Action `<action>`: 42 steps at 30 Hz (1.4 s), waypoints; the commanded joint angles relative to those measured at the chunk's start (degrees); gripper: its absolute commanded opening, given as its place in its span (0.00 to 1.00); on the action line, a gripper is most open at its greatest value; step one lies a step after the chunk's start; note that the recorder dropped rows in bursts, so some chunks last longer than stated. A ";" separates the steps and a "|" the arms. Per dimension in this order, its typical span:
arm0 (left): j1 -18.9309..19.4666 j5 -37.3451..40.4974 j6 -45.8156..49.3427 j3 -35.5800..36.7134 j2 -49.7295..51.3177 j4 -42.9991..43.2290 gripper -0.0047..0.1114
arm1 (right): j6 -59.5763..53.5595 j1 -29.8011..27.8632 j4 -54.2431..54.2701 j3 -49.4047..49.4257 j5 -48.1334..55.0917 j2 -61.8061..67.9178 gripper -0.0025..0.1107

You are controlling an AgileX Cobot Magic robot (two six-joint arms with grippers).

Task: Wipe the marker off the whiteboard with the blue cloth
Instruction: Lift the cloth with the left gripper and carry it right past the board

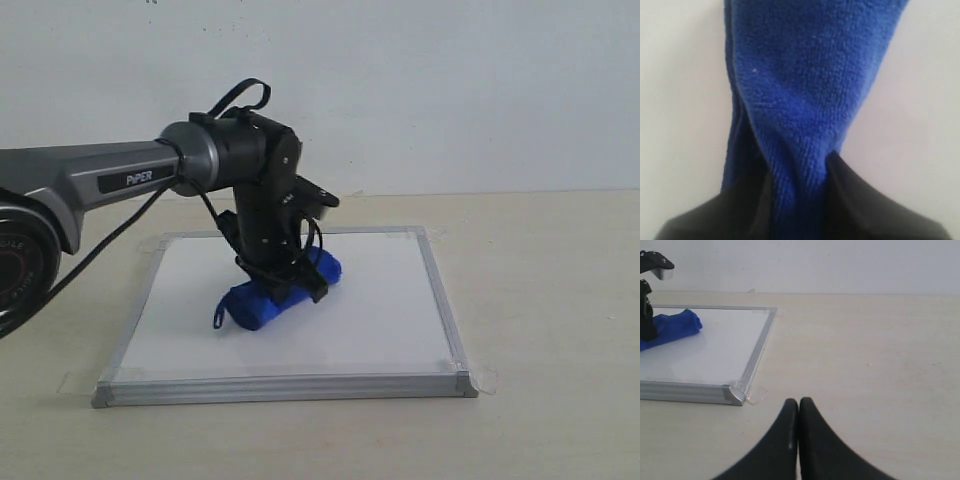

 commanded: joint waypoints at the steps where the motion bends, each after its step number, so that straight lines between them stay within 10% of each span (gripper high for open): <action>1: 3.93 6.33 -5.19 0.61 1.05 2.07 0.07 | -0.02 -0.10 0.02 -0.01 -0.50 -0.23 0.02; 26: 1.02 3.85 23.71 0.61 0.78 -57.30 0.07 | -0.02 -0.10 0.02 -0.01 -0.50 -0.23 0.02; 42: -7.40 -27.71 20.03 0.61 -0.11 -70.09 0.07 | -0.02 -0.10 0.02 -0.01 -0.50 -0.23 0.02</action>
